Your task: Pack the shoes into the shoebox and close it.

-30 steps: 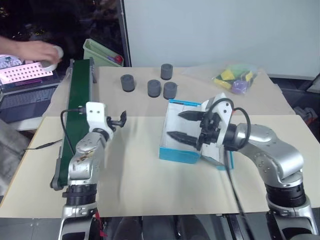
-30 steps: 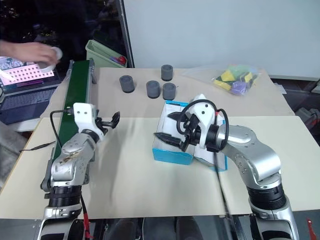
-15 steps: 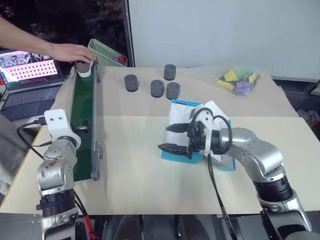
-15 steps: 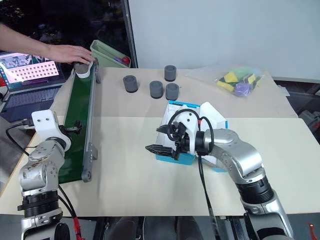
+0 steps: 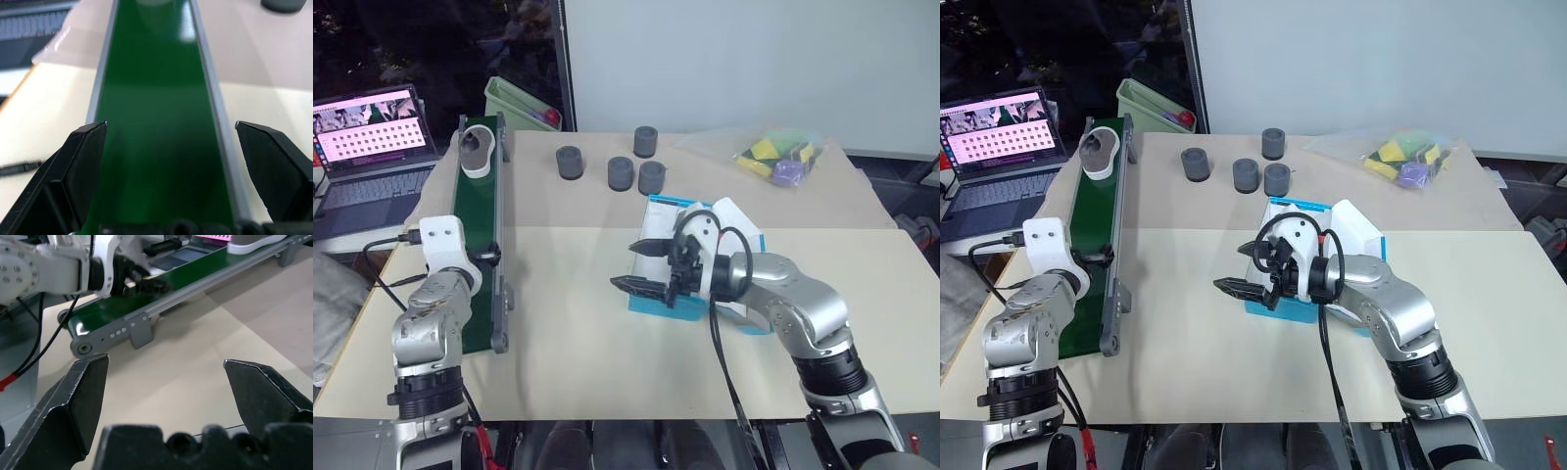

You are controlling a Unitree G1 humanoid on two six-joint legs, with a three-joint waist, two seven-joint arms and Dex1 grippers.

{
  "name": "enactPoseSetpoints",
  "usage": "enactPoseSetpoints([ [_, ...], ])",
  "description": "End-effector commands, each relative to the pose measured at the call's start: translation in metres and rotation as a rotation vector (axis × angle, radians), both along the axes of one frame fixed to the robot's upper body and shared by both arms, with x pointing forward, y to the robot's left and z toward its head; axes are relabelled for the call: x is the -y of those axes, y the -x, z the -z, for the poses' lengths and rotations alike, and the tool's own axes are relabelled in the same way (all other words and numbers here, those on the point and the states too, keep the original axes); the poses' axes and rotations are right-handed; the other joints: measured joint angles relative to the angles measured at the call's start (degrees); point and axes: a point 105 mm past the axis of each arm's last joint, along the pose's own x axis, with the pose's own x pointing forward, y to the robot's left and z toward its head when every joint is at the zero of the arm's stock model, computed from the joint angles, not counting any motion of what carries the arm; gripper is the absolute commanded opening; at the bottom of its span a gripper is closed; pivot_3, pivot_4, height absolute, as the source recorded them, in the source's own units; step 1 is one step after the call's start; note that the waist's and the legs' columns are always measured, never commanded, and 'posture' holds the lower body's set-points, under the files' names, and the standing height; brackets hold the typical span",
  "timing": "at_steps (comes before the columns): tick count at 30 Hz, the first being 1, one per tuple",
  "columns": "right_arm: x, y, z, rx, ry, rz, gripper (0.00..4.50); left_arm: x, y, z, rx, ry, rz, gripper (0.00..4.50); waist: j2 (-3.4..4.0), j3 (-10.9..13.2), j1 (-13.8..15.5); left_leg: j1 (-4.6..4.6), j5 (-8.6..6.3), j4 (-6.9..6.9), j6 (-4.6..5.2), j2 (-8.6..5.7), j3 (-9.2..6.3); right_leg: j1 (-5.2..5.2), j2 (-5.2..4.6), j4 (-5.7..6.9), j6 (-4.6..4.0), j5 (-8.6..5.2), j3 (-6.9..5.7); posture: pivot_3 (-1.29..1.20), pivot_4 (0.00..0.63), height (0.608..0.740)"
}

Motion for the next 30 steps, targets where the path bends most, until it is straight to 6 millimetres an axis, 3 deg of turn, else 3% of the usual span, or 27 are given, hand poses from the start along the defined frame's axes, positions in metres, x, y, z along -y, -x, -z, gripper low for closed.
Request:
enactPoseSetpoints([
  [1,0.003,0.001,-0.016,0.063,-0.031,0.017,4.43,-0.003,-0.005,-0.013,0.033,-0.029,-0.015,4.50,0.00,0.00,0.03,0.00,0.00,0.00,0.00,0.00,0.00,0.00,0.00,0.00,0.00,0.00,0.00,0.00,0.150,0.729],
  [19,0.007,-0.002,-0.017,0.079,-0.035,0.056,4.43,-0.006,-0.008,-0.010,0.021,-0.025,-0.033,4.50,0.00,0.00,0.02,0.00,0.00,0.00,0.00,0.00,0.00,-0.01,0.00,0.00,0.00,0.00,0.00,0.00,0.150,0.729],
  [30,0.010,-0.005,-0.029,0.111,-0.048,0.074,4.43,0.000,-0.007,-0.001,-0.025,0.041,-0.030,4.50,0.00,0.00,0.05,0.00,0.00,0.00,0.00,0.00,0.00,0.00,0.00,0.01,0.00,0.00,0.00,0.00,0.150,0.729],
])
